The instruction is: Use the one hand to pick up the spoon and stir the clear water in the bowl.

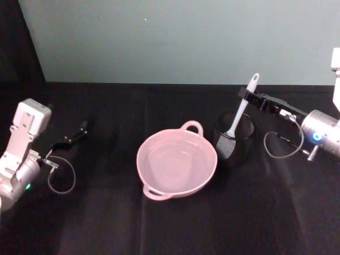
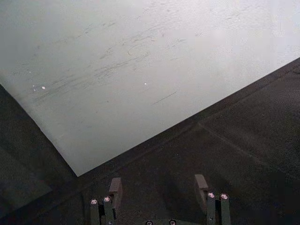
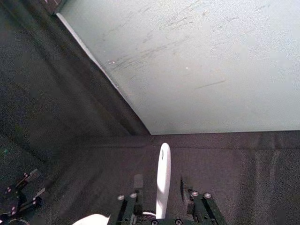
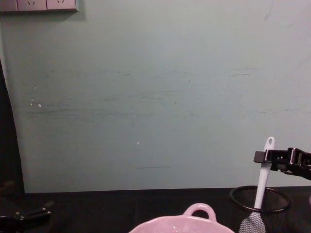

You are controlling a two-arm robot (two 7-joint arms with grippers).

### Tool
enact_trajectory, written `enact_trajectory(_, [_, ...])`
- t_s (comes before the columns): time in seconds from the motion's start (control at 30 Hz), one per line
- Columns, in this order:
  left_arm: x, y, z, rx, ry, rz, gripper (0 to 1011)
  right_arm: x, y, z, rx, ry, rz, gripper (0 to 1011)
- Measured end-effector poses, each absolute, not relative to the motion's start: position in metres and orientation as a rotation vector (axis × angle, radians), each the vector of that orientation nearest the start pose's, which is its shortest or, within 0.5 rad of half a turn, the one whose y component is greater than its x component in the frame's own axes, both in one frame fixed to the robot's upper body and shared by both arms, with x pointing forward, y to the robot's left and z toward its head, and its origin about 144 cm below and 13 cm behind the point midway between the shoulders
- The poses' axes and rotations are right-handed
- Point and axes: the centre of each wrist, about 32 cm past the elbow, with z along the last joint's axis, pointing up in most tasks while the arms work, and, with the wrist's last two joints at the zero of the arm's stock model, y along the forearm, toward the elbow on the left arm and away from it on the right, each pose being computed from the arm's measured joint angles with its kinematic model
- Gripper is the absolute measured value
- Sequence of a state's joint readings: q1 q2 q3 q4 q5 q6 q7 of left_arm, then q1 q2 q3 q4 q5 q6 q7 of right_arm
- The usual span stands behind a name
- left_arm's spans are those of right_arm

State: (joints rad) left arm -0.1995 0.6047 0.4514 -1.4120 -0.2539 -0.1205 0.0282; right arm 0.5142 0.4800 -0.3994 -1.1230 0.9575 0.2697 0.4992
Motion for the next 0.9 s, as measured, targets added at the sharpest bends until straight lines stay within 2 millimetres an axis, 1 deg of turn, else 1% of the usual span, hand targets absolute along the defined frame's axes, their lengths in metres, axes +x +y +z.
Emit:
enact_trajectory(0.03, [0.489, 0.31, 1.14, 0.304, -0.285, 1.248, 1011, 0.582, -0.327, 1.189, 0.117, 0.494, -0.904, 478])
enact_trajectory(0.1, [0.489, 0.31, 1.14, 0.304, -0.285, 1.248, 1011, 0.582, -0.327, 1.189, 0.117, 0.494, -0.904, 419])
enact_trajectory(0.13, [0.489, 0.31, 1.14, 0.304, -0.285, 1.248, 1011, 0.582, -0.327, 1.189, 0.117, 0.494, -0.904, 370])
enact_trajectory(0.3, [0.489, 0.31, 1.14, 0.304, -0.285, 1.248, 1011, 0.582, -0.327, 1.189, 0.117, 0.495, -0.904, 228])
enact_trajectory(0.33, [0.489, 0.31, 1.14, 0.304, -0.285, 1.248, 1011, 0.582, -0.327, 1.189, 0.116, 0.495, -0.904, 172])
enact_trajectory(0.43, [0.489, 0.31, 1.14, 0.304, -0.285, 1.248, 1011, 0.582, -0.327, 1.189, 0.117, 0.495, -0.904, 119])
enact_trajectory(0.63, [0.489, 0.31, 1.14, 0.304, -0.285, 1.248, 1011, 0.581, -0.327, 1.19, 0.115, 0.488, -0.905, 119])
enact_trajectory(0.77, [0.489, 0.31, 1.14, 0.304, -0.285, 1.248, 1011, 0.573, -0.329, 1.201, 0.101, 0.39, -0.906, 119])
enact_trajectory(0.8, [0.489, 0.31, 1.14, 0.304, -0.285, 1.248, 1011, 0.573, -0.329, 1.201, 0.101, 0.39, -0.906, 119])
enact_trajectory(0.9, [0.489, 0.31, 1.14, 0.304, -0.285, 1.248, 1011, 0.566, -0.33, 1.215, 0.095, 0.312, -0.895, 119])
